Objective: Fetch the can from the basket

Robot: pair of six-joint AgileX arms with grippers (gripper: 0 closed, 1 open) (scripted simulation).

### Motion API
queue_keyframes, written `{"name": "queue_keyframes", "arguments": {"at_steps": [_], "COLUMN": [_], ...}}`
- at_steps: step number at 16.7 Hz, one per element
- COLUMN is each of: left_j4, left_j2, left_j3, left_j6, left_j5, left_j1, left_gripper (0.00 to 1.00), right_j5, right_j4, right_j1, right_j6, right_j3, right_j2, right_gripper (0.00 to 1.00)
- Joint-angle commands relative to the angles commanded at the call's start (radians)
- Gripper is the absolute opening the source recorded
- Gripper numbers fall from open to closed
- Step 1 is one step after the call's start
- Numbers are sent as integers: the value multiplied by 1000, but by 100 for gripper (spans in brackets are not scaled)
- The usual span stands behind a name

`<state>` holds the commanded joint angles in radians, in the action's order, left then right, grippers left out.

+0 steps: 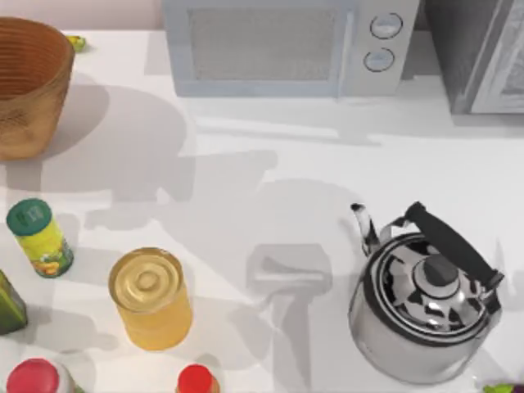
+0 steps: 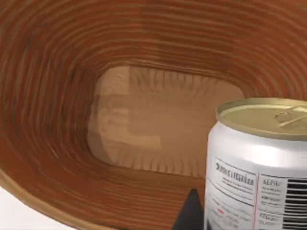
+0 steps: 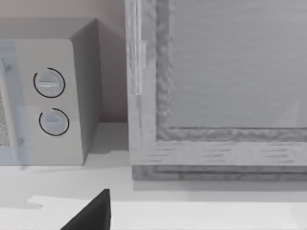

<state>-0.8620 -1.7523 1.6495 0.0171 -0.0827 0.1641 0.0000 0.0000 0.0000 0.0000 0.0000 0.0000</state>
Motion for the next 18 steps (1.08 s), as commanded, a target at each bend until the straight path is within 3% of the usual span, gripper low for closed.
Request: {"name": "queue_keyframes", "arguments": {"at_steps": [11,15,18], "left_j4": [610,776,846], "left_j2": [1310,1613,1728], "left_j3": [-1211,-1511,-1625], "left_j6": [-58,-39,-22], "left_j5": [45,68,80], "left_j1": [-100,-139,-159], "left_gripper": [0,0,0], "right_j5": [0,0,0], "right_j4": [0,0,0], "right_j1": [0,0,0], "right_j6": [0,0,0], "right_j3": [0,0,0], "right_j2": [0,0,0], "right_gripper": [100,100,100]}}
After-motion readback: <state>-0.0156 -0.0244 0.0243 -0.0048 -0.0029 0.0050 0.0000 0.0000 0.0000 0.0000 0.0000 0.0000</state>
